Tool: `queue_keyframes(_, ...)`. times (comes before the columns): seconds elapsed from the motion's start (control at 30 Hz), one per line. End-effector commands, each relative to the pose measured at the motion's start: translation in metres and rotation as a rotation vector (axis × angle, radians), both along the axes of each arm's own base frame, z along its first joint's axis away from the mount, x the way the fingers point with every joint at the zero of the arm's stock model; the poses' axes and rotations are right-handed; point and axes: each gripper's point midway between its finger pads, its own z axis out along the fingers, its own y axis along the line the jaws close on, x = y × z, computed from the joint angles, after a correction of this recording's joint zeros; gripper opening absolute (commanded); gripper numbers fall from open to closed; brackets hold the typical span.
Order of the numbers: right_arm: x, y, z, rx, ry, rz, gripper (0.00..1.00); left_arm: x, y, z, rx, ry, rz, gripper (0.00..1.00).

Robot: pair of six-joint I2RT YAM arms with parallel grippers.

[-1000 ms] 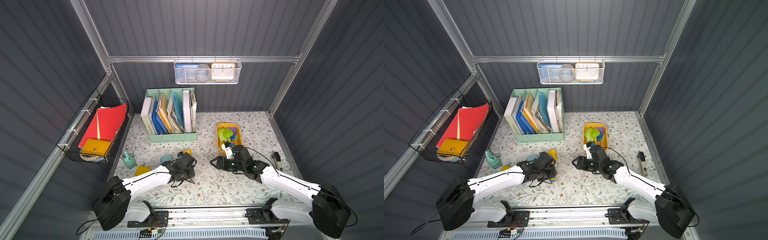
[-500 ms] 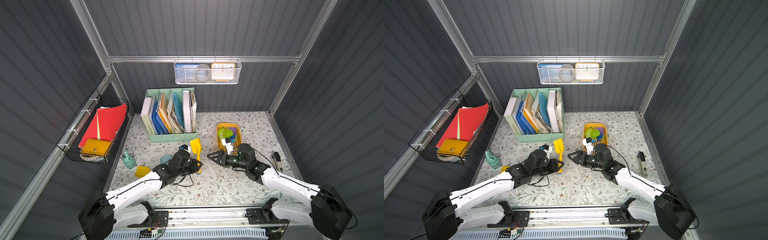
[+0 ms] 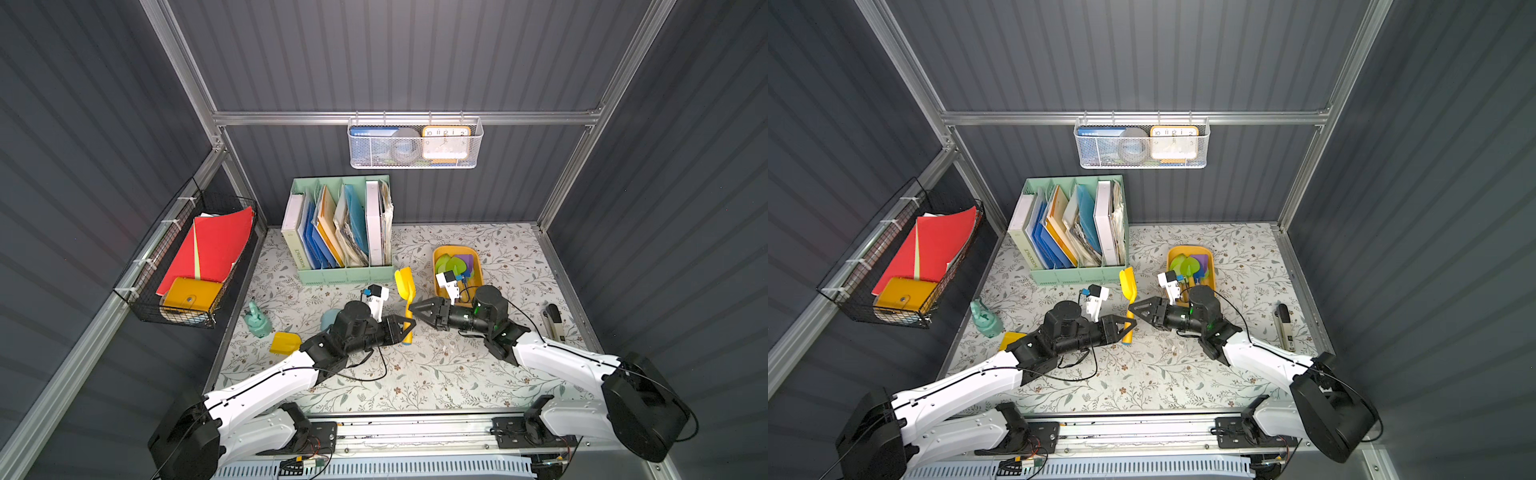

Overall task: Put the shovel into the storage box
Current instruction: Pick up the shovel from the center of the board.

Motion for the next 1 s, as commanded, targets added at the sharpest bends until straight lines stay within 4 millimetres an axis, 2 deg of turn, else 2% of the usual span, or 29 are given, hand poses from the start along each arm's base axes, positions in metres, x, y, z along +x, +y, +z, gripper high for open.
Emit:
queue_keyframes(0.0, -0.005, 0.003, 0.014, 0.068, -0.036, 0.041, 0.56, -0.010, -0.011, 0.027, -0.095, -0.095, -0.093, 0.00)
queue_keyframes(0.2, -0.006, 0.002, 0.028, 0.131, -0.070, 0.037, 0.42, -0.018, -0.015, 0.037, -0.146, -0.122, -0.141, 0.00)
queue_keyframes(0.43, -0.008, 0.000, 0.034, 0.141, -0.092, 0.033, 0.19, -0.020, -0.017, 0.039, -0.167, -0.123, -0.158, 0.00)
queue_keyframes(0.5, -0.007, -0.002, 0.035, 0.138, -0.097, 0.020, 0.17, -0.021, -0.017, 0.039, -0.168, -0.122, -0.159, 0.00)
queue_keyframes(0.57, -0.004, -0.005, 0.034, 0.124, -0.103, -0.004, 0.16, -0.019, -0.014, 0.036, -0.156, -0.114, -0.142, 0.19)
queue_keyframes(0.63, 0.001, -0.012, 0.033, 0.102, -0.103, -0.048, 0.16, -0.019, -0.011, 0.033, -0.144, -0.108, -0.125, 0.29)
queue_keyframes(0.77, 0.010, -0.033, 0.031, 0.004, -0.100, -0.130, 0.16, -0.012, 0.001, 0.022, -0.084, -0.083, -0.046, 0.57)
queue_keyframes(0.97, 0.023, -0.064, 0.021, -0.190, -0.084, -0.241, 0.16, -0.005, 0.020, 0.005, 0.006, -0.048, 0.060, 0.60)
